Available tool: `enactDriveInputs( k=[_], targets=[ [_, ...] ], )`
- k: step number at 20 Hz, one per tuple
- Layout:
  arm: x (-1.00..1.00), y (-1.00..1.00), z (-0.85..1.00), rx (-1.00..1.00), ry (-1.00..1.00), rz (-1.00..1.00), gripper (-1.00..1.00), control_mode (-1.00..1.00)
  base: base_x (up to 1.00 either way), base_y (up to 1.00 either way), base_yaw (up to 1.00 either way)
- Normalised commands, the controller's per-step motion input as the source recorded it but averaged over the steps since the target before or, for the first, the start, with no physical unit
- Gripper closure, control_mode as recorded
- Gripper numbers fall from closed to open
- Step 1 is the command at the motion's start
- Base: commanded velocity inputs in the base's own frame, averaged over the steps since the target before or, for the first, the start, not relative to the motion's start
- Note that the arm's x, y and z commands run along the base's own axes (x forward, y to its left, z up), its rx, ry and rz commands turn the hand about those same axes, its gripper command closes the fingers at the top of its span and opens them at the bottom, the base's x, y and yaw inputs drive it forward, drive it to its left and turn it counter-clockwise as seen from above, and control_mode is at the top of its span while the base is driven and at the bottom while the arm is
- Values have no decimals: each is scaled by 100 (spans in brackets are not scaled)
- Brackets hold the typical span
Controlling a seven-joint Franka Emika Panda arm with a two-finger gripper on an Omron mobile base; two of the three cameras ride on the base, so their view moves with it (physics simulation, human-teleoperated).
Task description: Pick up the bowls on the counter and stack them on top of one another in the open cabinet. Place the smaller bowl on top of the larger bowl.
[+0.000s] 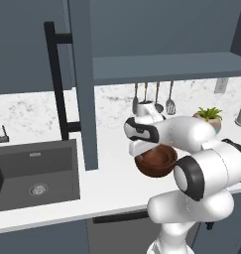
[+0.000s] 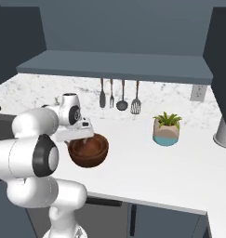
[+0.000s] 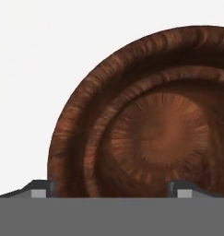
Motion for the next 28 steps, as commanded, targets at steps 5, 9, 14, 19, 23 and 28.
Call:
enactDriveInputs(
  k=[5,9,14,19,23,28],
  targets=[
    [-15,17,32,0,0,0,-100,-100,0,0,0],
    [-14,38,1,0,0,0,-100,-100,0,0,0],
    [7,12,-11,0,-1,0,-100,-100,0,0,0],
    [8,-12,-10,0,-2,3,-100,-100,0,0,0],
    [0,2,-29,0,0,3,-100,-100,0,0,0],
    [3,3,-27,0,0,2,-100,-100,0,0,0]
  ],
)
